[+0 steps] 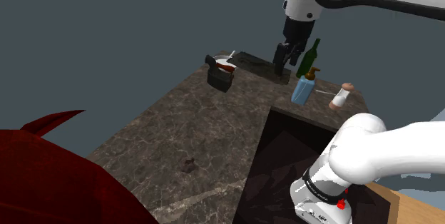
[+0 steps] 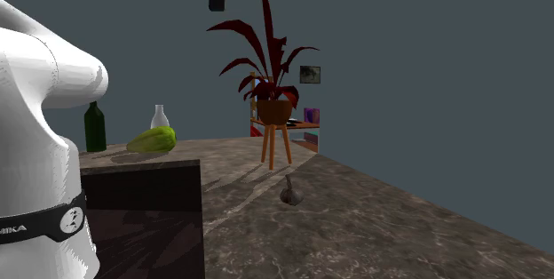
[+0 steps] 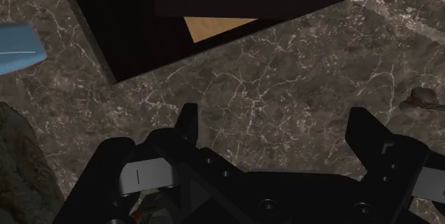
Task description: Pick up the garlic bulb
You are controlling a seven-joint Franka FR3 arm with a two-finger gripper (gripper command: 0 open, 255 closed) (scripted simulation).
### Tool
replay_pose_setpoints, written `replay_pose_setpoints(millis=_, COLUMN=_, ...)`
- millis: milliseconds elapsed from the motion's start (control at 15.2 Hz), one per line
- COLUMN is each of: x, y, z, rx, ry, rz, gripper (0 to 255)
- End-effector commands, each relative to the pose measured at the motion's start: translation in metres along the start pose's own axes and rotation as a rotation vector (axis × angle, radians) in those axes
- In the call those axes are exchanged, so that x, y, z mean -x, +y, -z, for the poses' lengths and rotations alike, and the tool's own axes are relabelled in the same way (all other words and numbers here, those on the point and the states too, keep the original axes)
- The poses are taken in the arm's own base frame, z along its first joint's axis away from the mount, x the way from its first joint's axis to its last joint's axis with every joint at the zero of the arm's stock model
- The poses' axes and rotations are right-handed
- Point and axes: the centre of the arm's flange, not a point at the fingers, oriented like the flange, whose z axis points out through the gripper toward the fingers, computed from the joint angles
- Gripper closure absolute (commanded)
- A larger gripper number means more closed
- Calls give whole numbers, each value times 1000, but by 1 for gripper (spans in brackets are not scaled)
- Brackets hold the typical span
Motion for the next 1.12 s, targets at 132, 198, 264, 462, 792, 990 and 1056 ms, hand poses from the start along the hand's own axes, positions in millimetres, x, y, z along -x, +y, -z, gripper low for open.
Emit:
replay_pose_setpoints(millis=132, x=-9, y=-19, z=-17, rx=-1, ry=-11, rz=-9, gripper=0)
replay_pose_setpoints(millis=198, x=-14, y=-28, z=-25, rx=-1, ry=-17, rz=-13, gripper=0)
replay_pose_setpoints(millis=264, x=-19, y=-37, z=-34, rx=-1, ry=-22, rz=-18, gripper=0)
replay_pose_setpoints(millis=462, x=-33, y=-65, z=-59, rx=-2, ry=-39, rz=-31, gripper=0)
replay_pose_setpoints(millis=792, x=-56, y=-111, z=-102, rx=-4, ry=-67, rz=-53, gripper=0)
replay_pose_setpoints(millis=990, x=-70, y=-139, z=-128, rx=-5, ry=-84, rz=-66, gripper=0)
replay_pose_setpoints(millis=1056, x=-75, y=-148, z=-137, rx=-5, ry=-89, rz=-70, gripper=0)
